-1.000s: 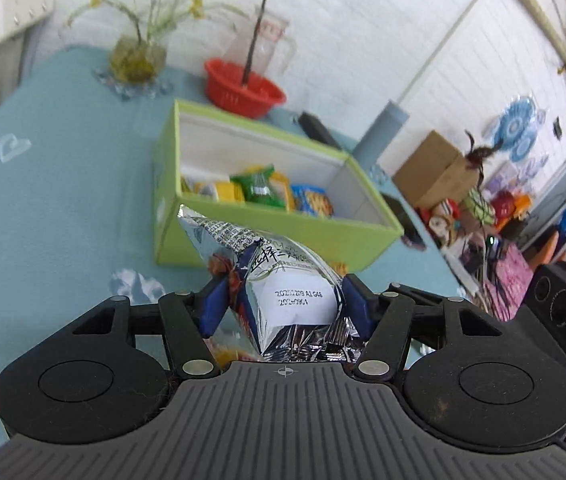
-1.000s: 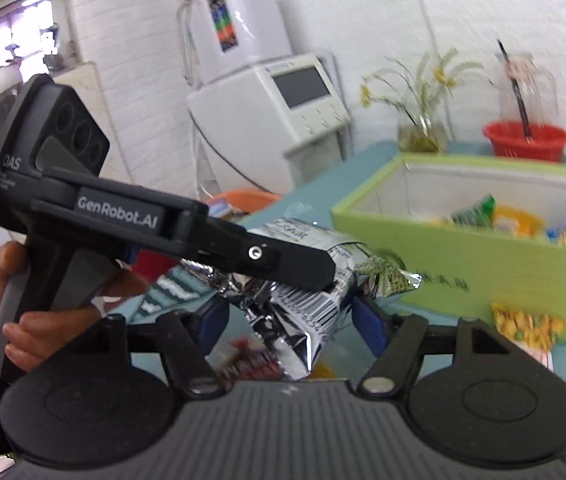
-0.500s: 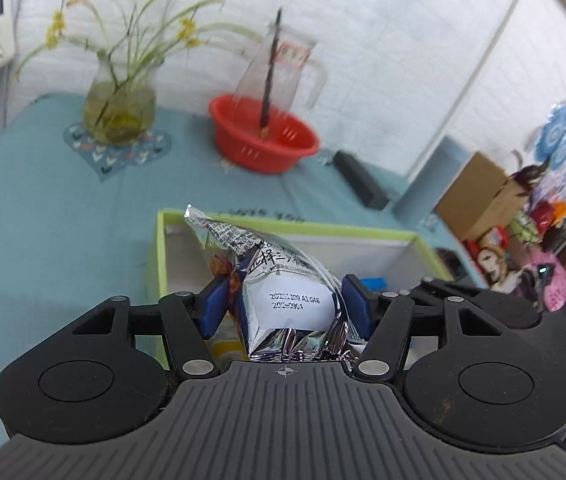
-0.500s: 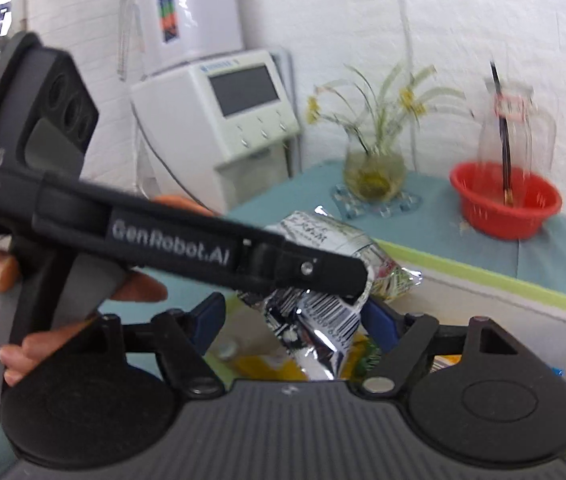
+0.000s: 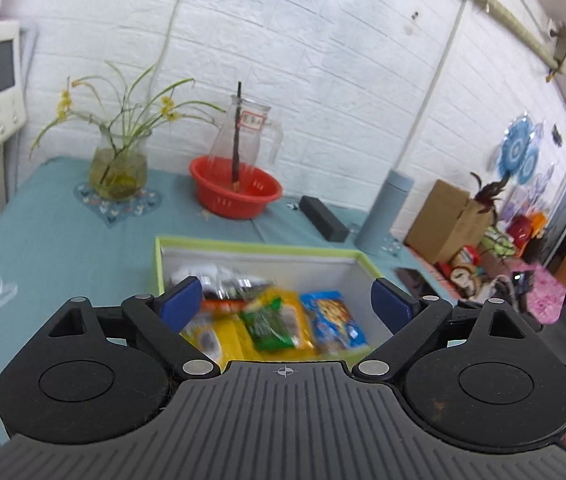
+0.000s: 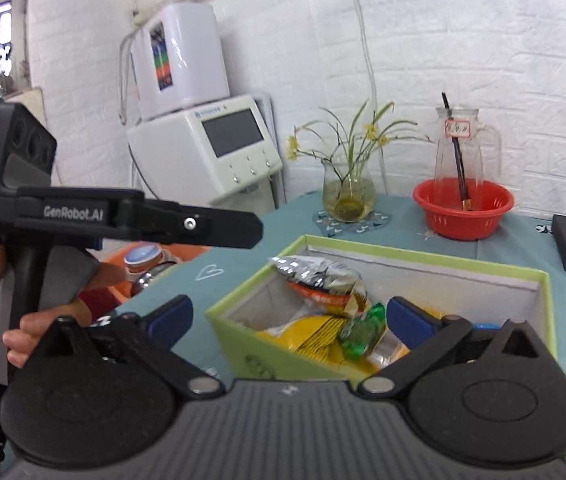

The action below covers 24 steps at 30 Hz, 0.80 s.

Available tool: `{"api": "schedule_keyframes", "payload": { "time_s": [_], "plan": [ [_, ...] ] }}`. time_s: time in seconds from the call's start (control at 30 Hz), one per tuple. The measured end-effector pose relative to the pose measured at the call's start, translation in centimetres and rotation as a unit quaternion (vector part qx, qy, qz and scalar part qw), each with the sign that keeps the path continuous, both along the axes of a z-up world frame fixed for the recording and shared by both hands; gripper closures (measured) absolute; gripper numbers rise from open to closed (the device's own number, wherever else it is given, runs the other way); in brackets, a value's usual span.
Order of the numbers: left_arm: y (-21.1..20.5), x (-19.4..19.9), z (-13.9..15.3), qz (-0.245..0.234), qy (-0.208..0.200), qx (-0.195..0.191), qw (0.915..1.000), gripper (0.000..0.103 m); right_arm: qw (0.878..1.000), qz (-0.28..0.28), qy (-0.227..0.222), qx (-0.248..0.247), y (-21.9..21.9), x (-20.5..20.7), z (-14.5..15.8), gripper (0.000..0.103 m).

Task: Organize snacks
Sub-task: 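Carry the silver chip bag into the green box and open the left tool, then lower the left tool onto the red-labelled dates bag and grasp it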

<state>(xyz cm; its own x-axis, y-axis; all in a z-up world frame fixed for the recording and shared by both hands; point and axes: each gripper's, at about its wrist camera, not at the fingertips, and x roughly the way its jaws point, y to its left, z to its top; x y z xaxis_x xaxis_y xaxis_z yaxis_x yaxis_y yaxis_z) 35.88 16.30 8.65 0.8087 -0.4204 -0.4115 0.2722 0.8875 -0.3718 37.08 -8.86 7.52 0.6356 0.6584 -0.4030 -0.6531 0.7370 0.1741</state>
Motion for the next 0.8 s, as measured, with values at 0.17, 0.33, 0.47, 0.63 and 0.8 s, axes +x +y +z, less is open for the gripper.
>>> {"api": "schedule_keyframes", "payload": {
  "time_s": [0.17,0.33,0.47,0.63,0.8],
  "plan": [
    [0.3,-5.9,-2.8,0.012,0.027,-0.039,0.9988,0.02,0.999,-0.013,0.02,-0.024,-0.9,-7.2,-2.3,0.0],
    [0.6,-10.8,-6.4,0.044,0.078,-0.073,0.9933,0.023,0.997,-0.032,0.063,-0.04,-1.1,-13.1,-6.4,0.0],
    [0.1,-14.8,-8.4,0.022,0.111,-0.111,0.9874,0.028,0.993,-0.016,0.116,-0.012,-1.6,-16.4,-8.9,0.0],
    [-3.5,-16.3,-8.2,-0.027,0.108,-0.043,0.9929,0.03,0.991,-0.025,0.133,-0.004,-2.2,-17.6,-10.3,0.0],
    [-7.6,-16.0,-9.0,-0.04,0.107,0.066,0.9913,0.029,0.989,-0.062,0.135,0.02,-3.9,-17.2,-10.2,0.0]
  ]
}}
